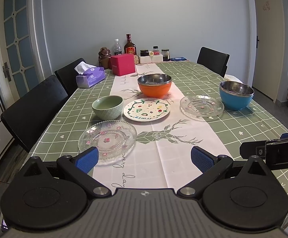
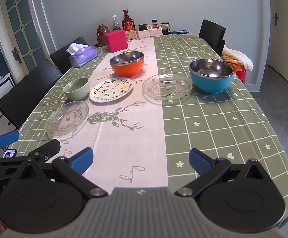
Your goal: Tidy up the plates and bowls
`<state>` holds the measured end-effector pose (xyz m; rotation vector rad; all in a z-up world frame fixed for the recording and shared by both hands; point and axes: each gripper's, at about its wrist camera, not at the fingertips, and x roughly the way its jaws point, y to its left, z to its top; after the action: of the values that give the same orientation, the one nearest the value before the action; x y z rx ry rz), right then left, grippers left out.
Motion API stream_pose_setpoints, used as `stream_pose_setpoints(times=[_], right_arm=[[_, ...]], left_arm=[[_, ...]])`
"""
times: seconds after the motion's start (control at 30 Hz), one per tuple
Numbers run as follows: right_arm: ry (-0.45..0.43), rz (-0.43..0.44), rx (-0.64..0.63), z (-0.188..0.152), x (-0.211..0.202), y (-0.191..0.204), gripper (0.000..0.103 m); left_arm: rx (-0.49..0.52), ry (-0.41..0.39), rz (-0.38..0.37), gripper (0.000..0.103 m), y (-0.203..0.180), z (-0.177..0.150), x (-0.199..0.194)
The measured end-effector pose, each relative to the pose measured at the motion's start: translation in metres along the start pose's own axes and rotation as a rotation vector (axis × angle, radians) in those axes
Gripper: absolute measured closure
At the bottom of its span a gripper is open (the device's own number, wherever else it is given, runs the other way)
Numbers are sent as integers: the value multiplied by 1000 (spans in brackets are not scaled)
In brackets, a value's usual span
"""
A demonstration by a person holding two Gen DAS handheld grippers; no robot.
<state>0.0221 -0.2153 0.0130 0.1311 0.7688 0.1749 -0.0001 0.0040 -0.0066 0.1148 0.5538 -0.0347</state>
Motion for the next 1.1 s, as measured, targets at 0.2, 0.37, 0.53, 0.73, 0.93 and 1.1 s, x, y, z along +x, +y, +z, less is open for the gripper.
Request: stream_pose_setpoints(times=[0.2,0.37,0.53,0.73,0.93,1.1], right_arm=[[7,1,0,-1,2,0,2],[12,1,4,-2,2,-1,2],[14,5,3,-2,2,-1,2],[18,5,7,-3,3,-1,2],[19,5,8,-3,4,-1,2],[15,2,7,-4,4,-2,2]], left_arm=[[-2,5,-4,0,0,-1,1],[-2,10,-8,0,0,-1,2],[-1,10,-7,0,0,-1,2],[0,10,-8,0,0,-1,2],[0,11,-9,0,0,-4,3],[5,10,-18,0,-1,-6,4]])
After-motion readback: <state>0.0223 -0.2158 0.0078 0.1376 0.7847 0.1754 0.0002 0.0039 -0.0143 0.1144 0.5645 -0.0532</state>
